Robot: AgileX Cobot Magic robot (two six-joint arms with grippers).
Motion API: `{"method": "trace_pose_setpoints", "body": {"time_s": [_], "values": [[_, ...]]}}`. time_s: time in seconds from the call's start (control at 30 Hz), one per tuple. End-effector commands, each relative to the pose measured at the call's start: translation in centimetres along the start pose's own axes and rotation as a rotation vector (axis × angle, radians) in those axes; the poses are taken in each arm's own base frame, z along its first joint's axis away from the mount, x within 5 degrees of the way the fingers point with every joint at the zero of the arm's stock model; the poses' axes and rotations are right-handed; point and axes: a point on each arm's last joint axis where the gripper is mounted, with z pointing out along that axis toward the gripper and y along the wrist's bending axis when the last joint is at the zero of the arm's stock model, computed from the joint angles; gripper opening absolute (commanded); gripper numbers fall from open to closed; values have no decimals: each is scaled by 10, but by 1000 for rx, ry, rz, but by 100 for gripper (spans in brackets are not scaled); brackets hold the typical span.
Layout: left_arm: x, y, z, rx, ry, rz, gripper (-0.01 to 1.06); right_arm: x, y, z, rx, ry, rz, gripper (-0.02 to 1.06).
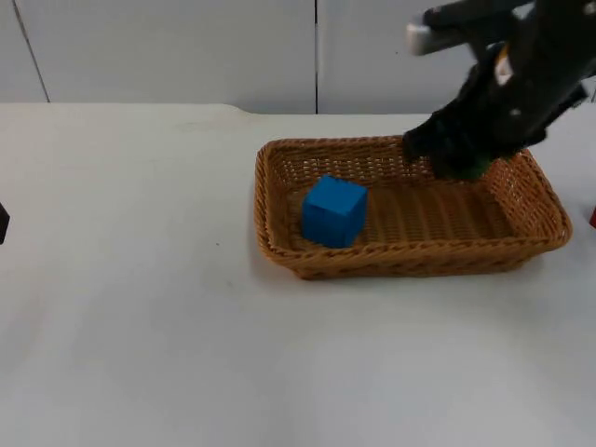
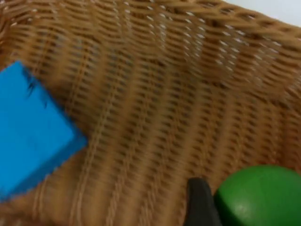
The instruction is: Place all geometric objects except the red cube into the basket.
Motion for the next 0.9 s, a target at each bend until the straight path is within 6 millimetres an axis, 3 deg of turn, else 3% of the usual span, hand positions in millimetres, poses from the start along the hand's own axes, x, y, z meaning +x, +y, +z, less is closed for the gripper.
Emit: {"method": "trace_pose_setpoints", "body": {"time_s": [0.0, 0.17, 0.3, 0.33, 0.37, 0.4, 0.47, 0.53, 0.57, 0.63, 0.7, 0.83, 0.87], "values": [[0, 1, -1, -6, -16, 1, 105, -4, 0, 10, 3, 6, 2, 0], [0, 1, -1, -7, -19, 1, 105, -7, 4, 33, 3, 19, 0, 0], [0, 1, -1, -7, -19, 1, 105, -2, 6, 43, -1, 31, -4, 11], [0, 1, -1, -7, -19, 1, 105, 0, 7, 46, -2, 39, -3, 22], [0, 1, -1, -7, -19, 1, 105, 0, 7, 46, -3, 39, -1, 27], [0, 1, -1, -7, -19, 1, 105, 0, 8, 46, -9, 42, 12, 44], [0, 1, -1, -7, -19, 1, 105, -2, 7, 44, -10, 38, 20, 68], [0, 1, -1, -7, -19, 1, 105, -2, 7, 42, -11, 36, 26, 74], [0, 1, -1, -7, -21, 1, 105, -4, 6, 37, -7, 36, 30, 86], [0, 1, -1, -7, -21, 1, 105, -10, 4, 24, -5, 21, 43, 96], [0, 1, -1, -7, -21, 1, 105, -14, 2, 15, -3, 12, 45, 97], [-1, 1, -1, -7, -23, 1, 105, -35, -8, -43, 4, -69, 52, 97], [-1, 1, -1, -7, -23, 1, 105, -35, -8, -43, 4, -69, 52, 97]]}}
